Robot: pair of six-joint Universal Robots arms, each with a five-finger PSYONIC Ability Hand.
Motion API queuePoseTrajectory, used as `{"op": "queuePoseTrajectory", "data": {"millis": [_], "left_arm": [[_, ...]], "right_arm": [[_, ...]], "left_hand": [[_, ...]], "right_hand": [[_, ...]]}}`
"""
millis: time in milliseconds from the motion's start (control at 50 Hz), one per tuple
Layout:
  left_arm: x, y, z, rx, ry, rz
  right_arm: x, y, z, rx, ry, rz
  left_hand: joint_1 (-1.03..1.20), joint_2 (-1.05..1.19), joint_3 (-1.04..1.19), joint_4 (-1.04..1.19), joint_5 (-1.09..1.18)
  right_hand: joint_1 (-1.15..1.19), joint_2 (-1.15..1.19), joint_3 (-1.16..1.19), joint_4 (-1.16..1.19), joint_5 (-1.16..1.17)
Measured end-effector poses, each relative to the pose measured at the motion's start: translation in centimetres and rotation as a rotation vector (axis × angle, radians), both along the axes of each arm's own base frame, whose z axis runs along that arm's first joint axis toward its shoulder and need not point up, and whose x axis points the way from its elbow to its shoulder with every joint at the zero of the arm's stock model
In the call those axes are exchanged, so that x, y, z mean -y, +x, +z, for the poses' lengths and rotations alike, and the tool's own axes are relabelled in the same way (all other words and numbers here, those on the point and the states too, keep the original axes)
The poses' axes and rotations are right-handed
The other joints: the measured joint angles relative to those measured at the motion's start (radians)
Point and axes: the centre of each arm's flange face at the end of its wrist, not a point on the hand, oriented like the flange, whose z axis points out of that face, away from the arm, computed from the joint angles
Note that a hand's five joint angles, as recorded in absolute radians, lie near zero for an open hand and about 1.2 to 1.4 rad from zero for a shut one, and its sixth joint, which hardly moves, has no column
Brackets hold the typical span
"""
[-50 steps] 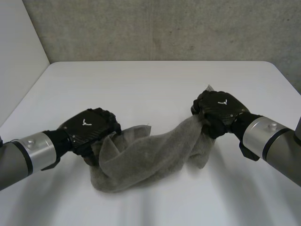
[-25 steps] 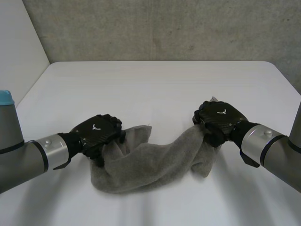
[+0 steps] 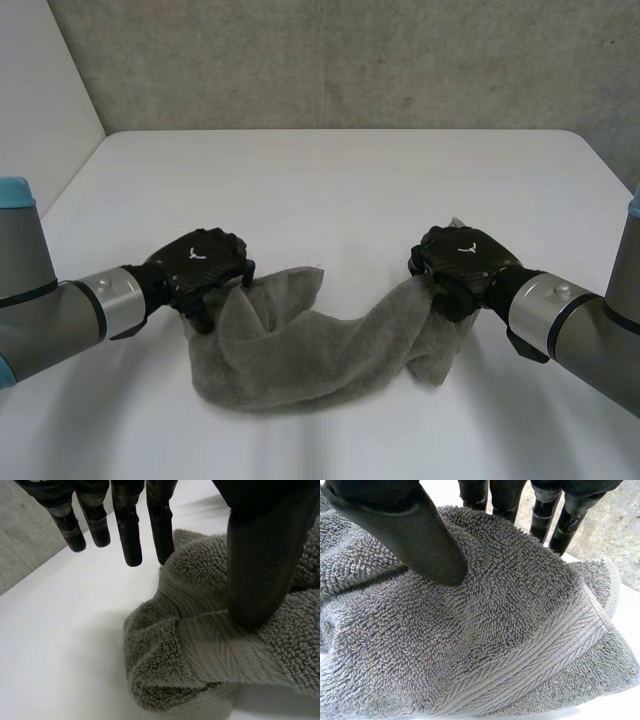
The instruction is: Fold the towel.
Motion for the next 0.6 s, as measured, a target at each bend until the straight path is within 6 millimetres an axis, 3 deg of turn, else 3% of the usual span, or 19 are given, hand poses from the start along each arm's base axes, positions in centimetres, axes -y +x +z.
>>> {"op": "queuePoseTrajectory", "data": {"millis": [180,220,300,340,600], "left_arm": [[0.0,-0.4,-0.7,0.029,-0.004,-0.03],[0.0,-0.4,-0.7,0.033,-0.004,-0.034],[-0.2,-0.5,-0.6,0.04,-0.003,-0.043],[-0.3,-0.6,-0.5,0.041,-0.004,-0.046],[-1.4,-0.3,0.1,0.033,0.008,-0.054]], "right_arm": [[0.0,0.0,-0.2,-0.003,0.006,-0.001],[0.0,0.0,-0.3,-0.005,0.008,0.0],[0.0,0.0,-0.4,-0.01,0.007,0.003],[0.0,0.0,-0.4,-0.011,0.007,0.005],[-1.1,0.2,-0.1,-0.067,0.023,0.059]], "left_hand": [[0.069,0.068,0.0,0.0,0.088],[0.165,0.171,0.0,0.0,0.183],[0.641,0.651,0.0,0.0,0.652],[0.753,0.785,0.0,0.0,0.798],[0.754,0.796,0.0,0.0,0.813]], "right_hand": [[0.0,0.0,0.0,0.0,0.001],[0.0,0.0,0.0,0.0,0.001],[0.0,0.0,0.0,0.0,0.001],[0.0,0.0,0.0,0.0,0.001],[0.0,0.0,0.0,0.0,0.001]]}}
